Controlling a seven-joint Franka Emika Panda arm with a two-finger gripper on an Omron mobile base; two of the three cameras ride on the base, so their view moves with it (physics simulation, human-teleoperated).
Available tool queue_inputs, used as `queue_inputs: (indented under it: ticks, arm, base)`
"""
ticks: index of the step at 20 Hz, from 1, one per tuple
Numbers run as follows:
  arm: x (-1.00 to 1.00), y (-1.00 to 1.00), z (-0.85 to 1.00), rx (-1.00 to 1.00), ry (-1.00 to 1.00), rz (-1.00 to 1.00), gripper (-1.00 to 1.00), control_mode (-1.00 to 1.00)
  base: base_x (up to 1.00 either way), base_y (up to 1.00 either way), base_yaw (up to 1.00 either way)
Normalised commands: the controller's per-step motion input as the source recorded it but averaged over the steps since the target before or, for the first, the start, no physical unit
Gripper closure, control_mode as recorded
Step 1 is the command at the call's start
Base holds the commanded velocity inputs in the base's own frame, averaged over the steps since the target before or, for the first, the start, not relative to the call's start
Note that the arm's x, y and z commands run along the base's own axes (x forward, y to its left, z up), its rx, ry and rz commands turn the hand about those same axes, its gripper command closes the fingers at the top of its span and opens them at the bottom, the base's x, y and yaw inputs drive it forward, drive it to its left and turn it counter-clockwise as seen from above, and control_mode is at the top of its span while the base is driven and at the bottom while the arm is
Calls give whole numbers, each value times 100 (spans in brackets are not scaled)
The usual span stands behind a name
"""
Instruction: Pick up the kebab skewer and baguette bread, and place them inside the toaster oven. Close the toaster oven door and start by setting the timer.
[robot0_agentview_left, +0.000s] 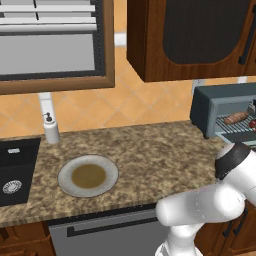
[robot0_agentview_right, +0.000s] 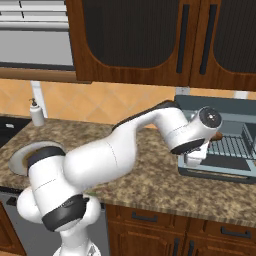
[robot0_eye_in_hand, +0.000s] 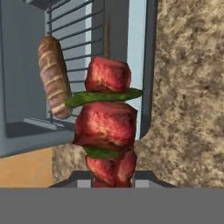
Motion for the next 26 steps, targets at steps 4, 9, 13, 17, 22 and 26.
queue_inputs:
  ticks: [4, 9, 13, 17, 22, 26]
  arm:
    - [48, -13, 0, 0, 0, 0, 100, -100]
    - [42, -5, 0, 0, 0, 0, 100, -100]
    - [26, -13, -4, 0, 0, 0, 100, -100]
    - [9, -21, -18, 0, 0, 0, 100, -100]
    - [2, -14, -33, 0, 0, 0, 100, -100]
    - [18, -7, -9, 0, 0, 0, 100, -100]
  base:
    - [0, 0, 0]
    - [0, 0, 0]
    - [0, 0, 0]
    - [0, 0, 0]
    - [0, 0, 0]
    - [0, 0, 0]
